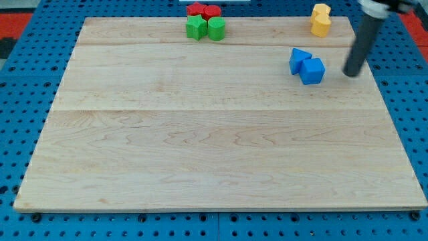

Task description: Push the blue blocks upwards

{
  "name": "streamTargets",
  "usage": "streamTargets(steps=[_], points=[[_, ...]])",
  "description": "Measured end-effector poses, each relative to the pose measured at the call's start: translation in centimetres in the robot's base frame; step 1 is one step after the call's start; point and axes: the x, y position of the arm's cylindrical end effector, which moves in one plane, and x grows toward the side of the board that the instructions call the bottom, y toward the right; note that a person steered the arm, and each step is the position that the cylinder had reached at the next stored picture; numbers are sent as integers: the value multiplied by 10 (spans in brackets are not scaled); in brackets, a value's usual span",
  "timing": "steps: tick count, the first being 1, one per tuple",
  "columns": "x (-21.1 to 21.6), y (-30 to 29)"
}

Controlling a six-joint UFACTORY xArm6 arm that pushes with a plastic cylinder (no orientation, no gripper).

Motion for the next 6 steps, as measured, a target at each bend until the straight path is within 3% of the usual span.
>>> streamTargets(steps=[1, 2, 3, 4, 5, 6], points=[[40, -22], [9, -79], [-61, -112], [-85, -121], [-80, -121], [-110, -124]])
